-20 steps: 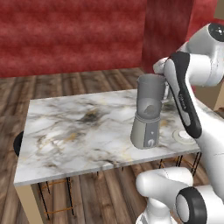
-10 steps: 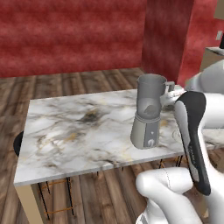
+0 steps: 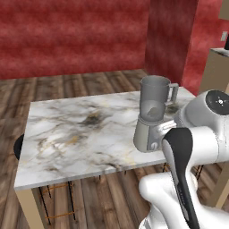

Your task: Grab the lime and lemon from the fridge, place them in the blender, close the lid, and turn on the blender to create a marinade.

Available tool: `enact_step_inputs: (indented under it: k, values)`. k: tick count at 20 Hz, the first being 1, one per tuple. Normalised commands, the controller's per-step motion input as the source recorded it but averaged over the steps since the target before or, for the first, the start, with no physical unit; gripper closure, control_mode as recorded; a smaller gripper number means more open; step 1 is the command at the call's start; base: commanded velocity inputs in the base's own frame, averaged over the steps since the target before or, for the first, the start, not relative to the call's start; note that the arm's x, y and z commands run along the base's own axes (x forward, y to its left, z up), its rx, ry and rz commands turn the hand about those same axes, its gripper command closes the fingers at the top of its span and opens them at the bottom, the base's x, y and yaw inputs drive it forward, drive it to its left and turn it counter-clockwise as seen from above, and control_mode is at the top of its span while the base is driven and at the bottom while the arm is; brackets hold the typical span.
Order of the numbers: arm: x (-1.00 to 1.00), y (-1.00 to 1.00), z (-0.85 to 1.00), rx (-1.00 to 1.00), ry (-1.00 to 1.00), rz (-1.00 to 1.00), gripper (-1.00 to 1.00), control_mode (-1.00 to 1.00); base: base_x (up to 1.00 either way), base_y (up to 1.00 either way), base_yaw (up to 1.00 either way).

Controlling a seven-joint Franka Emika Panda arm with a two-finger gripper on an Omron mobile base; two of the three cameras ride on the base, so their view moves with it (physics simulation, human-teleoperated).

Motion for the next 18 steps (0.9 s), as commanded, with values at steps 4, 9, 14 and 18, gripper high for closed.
enact_step_inputs:
  k: [4,9,14,18]
  values:
    - [0.0,0.0,-0.05,0.0,0.0,0.0,-1.0,-1.0,0.0,0.0,0.0]
    - [-0.19,-0.16,-0.03,0.02,-0.03,-0.04,-1.0,1.0,-0.31,-0.27,-0.13]
    - [0.0,0.0,0.0,0.0,0.0,0.0,-1.0,1.0,-0.55,-0.55,-0.58]
    - [0.0,0.0,0.0,0.0,0.0,0.0,-1.0,1.0,-0.2,-0.24,-0.79]
